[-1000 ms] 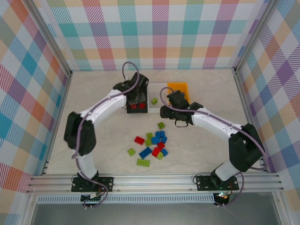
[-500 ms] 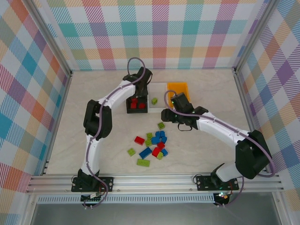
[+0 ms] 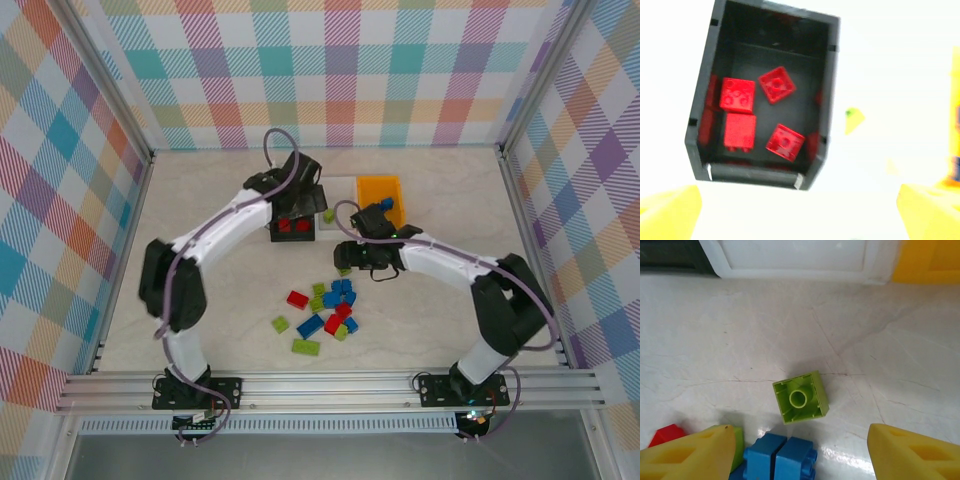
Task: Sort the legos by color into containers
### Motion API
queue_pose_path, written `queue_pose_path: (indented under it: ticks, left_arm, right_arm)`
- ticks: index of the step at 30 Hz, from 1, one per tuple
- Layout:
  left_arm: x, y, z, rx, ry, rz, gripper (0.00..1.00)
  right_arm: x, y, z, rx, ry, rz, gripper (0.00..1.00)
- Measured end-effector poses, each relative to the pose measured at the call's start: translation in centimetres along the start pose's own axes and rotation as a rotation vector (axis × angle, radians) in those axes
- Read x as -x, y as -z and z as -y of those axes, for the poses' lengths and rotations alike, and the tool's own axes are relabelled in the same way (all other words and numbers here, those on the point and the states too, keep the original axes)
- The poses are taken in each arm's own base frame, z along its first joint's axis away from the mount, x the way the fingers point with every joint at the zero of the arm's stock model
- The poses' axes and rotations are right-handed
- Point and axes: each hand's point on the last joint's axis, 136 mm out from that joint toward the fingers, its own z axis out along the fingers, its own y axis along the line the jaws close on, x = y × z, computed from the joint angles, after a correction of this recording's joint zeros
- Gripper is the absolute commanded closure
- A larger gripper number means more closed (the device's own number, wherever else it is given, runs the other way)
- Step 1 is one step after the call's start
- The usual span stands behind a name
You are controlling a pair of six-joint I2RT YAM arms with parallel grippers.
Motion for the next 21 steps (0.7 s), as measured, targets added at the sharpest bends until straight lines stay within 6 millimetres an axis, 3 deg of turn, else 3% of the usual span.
queue_pose_path:
  ticks: [3, 6, 13, 16, 21]
  left_arm:
    - [-1.4, 4.6, 0.4, -0.096, -0.011, 0.053, 0.00]
    - [-4.2, 6.6, -1.6, -0.128, -0.002, 0.058, 0.00]
    - [-12.4, 5.3, -9.6, -0.026, 0.040, -0.043, 0.00]
    - [-14.0, 5.0, -11.1, 0.000, 0.057, -0.066, 0.00]
    - [-14.0, 5.3, -11.5, 0.004, 0.070, -0.056, 0.00]
  right_arm:
    - [0.0, -1.7, -0.2, -0.020, 0.019, -0.028, 0.30]
    - [0.3, -2.9, -0.4, -0.046, 0.036, -0.036, 0.31]
    - [-0.3, -5.2, -0.1, -0.112, 0.082, -0.066, 0.37]
    - [-0.9, -5.9, 0.4, -0.143, 0.096, -0.087, 0.40]
    - [-0.8, -5.8, 0.2, -0.151, 0.104, -0.083, 0.53]
